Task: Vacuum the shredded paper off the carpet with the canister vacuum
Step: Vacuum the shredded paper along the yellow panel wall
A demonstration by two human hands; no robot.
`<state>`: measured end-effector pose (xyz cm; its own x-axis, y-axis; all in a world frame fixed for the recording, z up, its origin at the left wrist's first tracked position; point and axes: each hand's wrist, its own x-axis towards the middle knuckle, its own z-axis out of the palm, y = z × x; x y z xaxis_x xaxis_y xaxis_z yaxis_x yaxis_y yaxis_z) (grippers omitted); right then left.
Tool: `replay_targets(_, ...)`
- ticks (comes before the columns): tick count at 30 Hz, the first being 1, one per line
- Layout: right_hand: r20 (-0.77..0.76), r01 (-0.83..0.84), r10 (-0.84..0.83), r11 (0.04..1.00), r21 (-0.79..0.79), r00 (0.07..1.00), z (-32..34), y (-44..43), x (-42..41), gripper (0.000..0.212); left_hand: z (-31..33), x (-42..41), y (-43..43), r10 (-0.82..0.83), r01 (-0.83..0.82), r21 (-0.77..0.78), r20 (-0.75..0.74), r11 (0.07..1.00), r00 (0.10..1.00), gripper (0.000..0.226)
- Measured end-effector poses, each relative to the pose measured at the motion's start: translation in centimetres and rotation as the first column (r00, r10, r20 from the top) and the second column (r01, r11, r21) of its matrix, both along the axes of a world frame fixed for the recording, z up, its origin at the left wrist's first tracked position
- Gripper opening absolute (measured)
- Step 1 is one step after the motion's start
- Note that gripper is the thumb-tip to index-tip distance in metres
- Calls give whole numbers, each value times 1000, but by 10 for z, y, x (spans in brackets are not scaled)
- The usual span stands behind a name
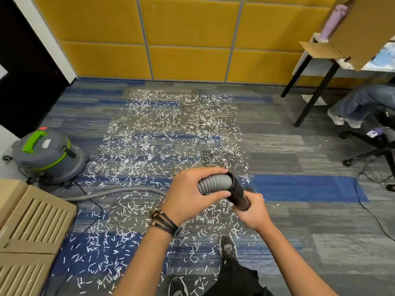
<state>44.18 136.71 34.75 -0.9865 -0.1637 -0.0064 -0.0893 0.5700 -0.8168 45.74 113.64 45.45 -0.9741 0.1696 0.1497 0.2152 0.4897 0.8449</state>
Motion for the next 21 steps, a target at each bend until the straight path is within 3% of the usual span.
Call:
replay_targets(7, 29, 6, -5, 1000, -28, 1000, -5, -15, 51, 29, -7, 35, -23, -60, 57, 69, 43, 996, 997, 49)
replay_targets(13, -29, 69, -68, 998, 16, 997, 8, 5, 40, 31, -1, 34, -3, 22, -21, 64, -14, 998, 1000, 49)
replay_targets(17, -13, 50, -50, 998, 23, 999, 6, 11, 32, 31, -4, 22, 7, -31, 30, 11, 25, 999, 999, 51)
replay_targets(21, 36, 64, -64, 998, -14, 997, -5, 19, 37, 21, -6, 16, 12, -94, 90, 76, 53, 993, 994, 50)
